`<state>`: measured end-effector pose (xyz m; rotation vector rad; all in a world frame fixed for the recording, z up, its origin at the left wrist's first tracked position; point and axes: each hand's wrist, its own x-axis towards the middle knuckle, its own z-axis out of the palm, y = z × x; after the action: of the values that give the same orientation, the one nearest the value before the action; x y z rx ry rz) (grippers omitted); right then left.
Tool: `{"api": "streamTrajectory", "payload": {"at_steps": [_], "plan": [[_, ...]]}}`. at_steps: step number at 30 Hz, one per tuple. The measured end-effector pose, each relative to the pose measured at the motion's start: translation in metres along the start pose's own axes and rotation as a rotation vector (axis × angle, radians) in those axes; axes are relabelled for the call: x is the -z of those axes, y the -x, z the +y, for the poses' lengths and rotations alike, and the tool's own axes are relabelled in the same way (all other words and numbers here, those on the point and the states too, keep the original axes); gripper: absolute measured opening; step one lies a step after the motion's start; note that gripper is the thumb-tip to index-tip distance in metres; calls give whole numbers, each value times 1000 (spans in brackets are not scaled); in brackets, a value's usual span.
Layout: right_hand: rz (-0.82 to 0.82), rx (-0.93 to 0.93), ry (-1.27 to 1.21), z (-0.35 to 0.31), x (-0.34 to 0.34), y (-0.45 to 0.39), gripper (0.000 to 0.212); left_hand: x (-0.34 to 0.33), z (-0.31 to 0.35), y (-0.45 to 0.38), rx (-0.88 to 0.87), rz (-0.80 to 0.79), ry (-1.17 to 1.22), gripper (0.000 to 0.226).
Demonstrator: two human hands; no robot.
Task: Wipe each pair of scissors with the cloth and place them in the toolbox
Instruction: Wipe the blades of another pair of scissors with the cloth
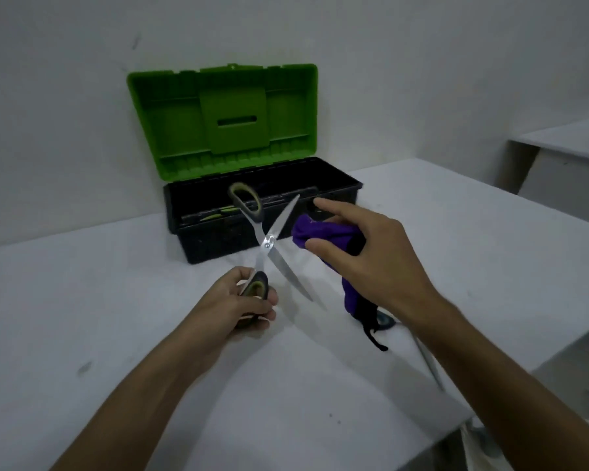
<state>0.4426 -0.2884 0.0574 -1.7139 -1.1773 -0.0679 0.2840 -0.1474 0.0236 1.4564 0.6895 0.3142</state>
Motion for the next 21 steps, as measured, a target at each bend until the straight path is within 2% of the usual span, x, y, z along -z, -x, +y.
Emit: {"api": "streamTrajectory", "payload": {"at_steps": [3, 8, 11, 17, 21], "plan": [[-21, 102, -25, -11, -32, -9, 53, 26, 1, 16, -87, 40, -20, 44], [37, 281, 59, -13, -75, -17, 45, 53, -2, 30, -144, 148, 50, 31], [61, 357, 95, -14, -93, -18, 42, 70, -8, 33, -129, 229, 41, 31], [24, 556, 161, -5, -111, -7, 43, 87, -23, 35, -255, 513, -169, 15], [34, 645, 171, 0, -109, -5, 46, 87, -28, 40, -295, 572, -316, 33]]}}
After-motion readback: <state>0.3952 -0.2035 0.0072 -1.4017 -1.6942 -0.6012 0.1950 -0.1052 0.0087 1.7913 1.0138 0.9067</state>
